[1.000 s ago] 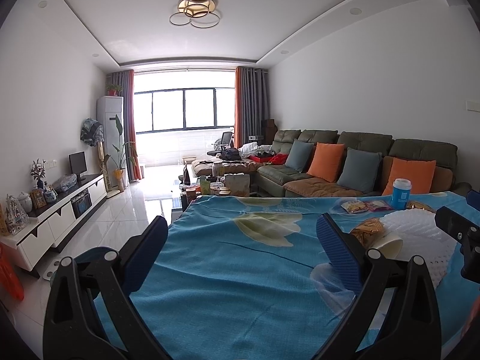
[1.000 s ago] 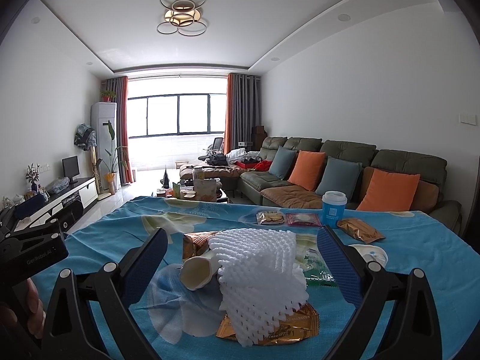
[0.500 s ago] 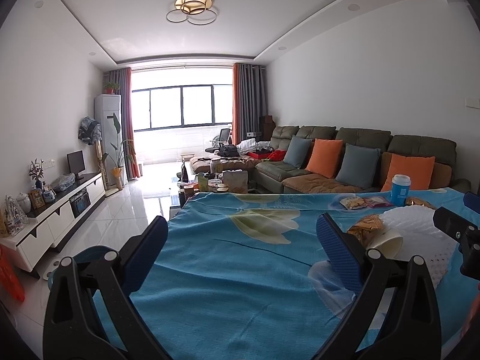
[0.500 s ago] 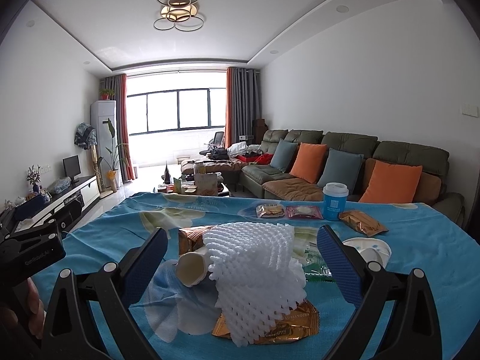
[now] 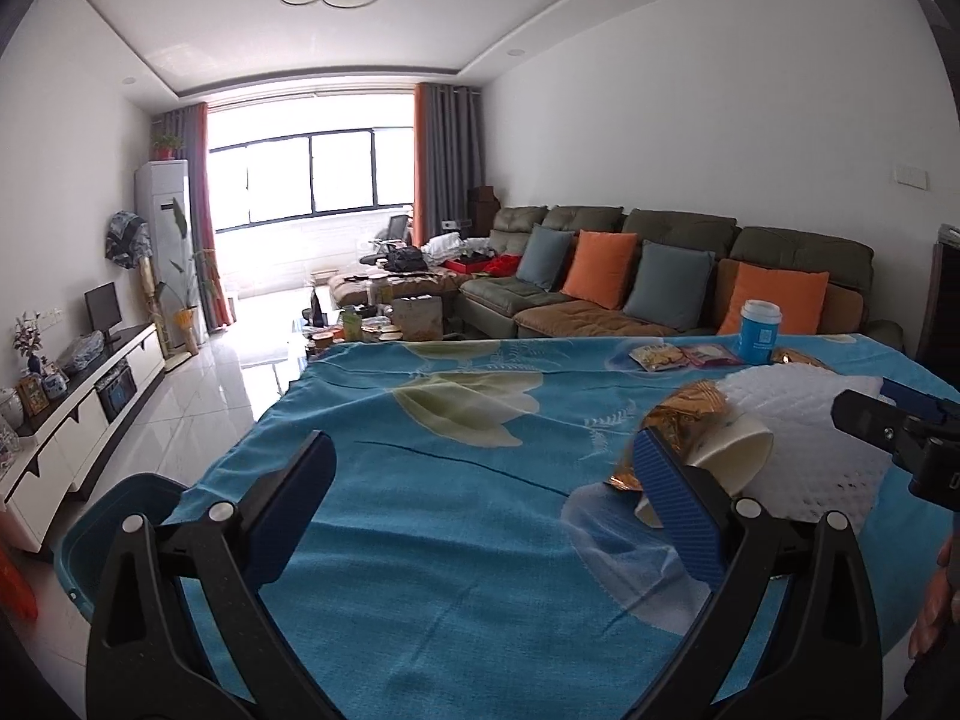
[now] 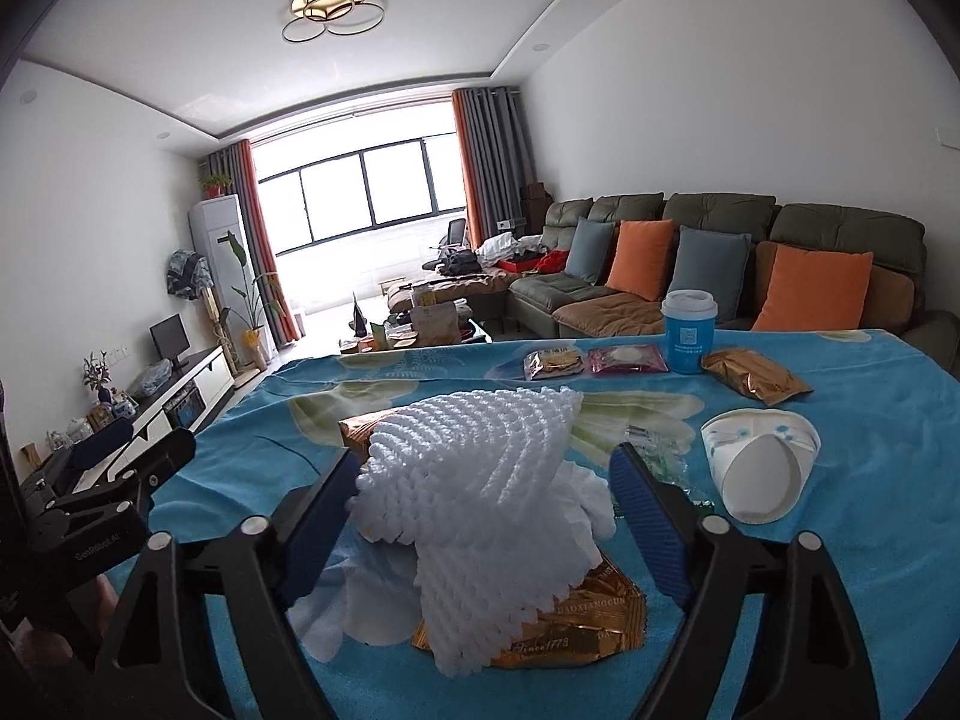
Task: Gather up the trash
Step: 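Grasp the white foam net with the right gripper while the left grasps the paper cup, then carry the foam net and paper cup in both grippers over the teal bin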
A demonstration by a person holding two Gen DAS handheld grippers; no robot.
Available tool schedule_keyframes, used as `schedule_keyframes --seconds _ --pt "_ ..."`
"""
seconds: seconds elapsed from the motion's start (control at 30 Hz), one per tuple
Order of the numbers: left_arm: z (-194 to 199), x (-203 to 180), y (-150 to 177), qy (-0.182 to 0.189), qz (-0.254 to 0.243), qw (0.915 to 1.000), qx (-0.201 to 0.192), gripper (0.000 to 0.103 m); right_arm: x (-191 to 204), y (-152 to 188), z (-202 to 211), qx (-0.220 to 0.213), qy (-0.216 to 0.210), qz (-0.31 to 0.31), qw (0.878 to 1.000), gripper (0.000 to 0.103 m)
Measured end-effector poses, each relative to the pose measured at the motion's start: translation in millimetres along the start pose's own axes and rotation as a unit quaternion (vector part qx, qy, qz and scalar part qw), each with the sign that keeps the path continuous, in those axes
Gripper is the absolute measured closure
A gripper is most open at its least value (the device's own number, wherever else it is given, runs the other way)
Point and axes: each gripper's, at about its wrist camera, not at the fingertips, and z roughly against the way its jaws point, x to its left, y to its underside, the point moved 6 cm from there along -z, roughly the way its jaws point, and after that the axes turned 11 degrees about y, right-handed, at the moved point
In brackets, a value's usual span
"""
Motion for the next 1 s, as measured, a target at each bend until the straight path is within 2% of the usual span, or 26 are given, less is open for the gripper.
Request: schedule_keyframes --seconds 0.03,0.07,0.13,0.23,0.3,0.37,0.47,0.53,0.67,0.83,0.9,1.0 --pt "-4.4 -4.8 1.1 0.012 -0.005 0.9999 0.006 0.006 -0.3 0.6 -0.8 0.003 -0.006 0.001 1.000 0.047" --pt "-10.2 -9.4 2.3 0.023 -0.009 0.9996 0.012 0.006 -0.3 0.9 -1.9 0.006 -0.009 0.002 1.000 0.052" --pt "-21.4 -18.2 4.3 0.051 -0.015 0.9982 0.027 0.006 -0.7 1.3 -3.5 0.010 -0.018 0.005 1.000 0.068" --pt "-36.2 -34.5 7.4 0.084 -0.030 0.9950 0.043 0.006 -6.4 0.0 -3.4 0.012 -0.027 0.000 1.000 0.079" --pt "-44.9 -46.8 8.8 0.099 -0.047 0.9927 0.051 0.010 -10.7 -2.7 -2.8 0.010 -0.031 -0.005 0.999 0.083" --pt "-55.1 -58.5 11.7 0.123 -0.058 0.9883 0.069 0.018 -15.2 -6.2 -2.1 0.008 -0.036 -0.012 0.999 0.084" --pt "-72.3 -69.3 16.1 0.142 -0.063 0.9830 0.098 0.036 -21.8 -12.1 -0.4 0.004 -0.040 -0.023 0.999 0.086" --pt "-81.0 -74.8 17.0 0.156 -0.063 0.9789 0.116 0.055 -25.2 -14.8 -0.1 0.001 -0.039 -0.026 0.999 0.086" --pt "-89.9 -86.8 15.2 0.185 -0.078 0.9715 0.126 0.063 -28.8 -15.9 -2.3 0.003 -0.043 -0.035 0.998 0.086" --pt "-98.3 -90.2 15.6 0.212 -0.083 0.9626 0.146 0.094 -28.4 -16.7 -3.9 0.003 -0.048 -0.034 0.998 0.086" --pt "-99.3 -87.9 15.5 0.218 -0.076 0.9625 0.143 0.099 -28.2 -18.8 -2.7 0.000 -0.050 -0.032 0.998 0.086" --pt "-91.6 -80.6 12.2 0.231 -0.057 0.9619 0.134 0.099 -28.7 -22.2 0.6 -0.006 -0.052 -0.031 0.998 0.086"
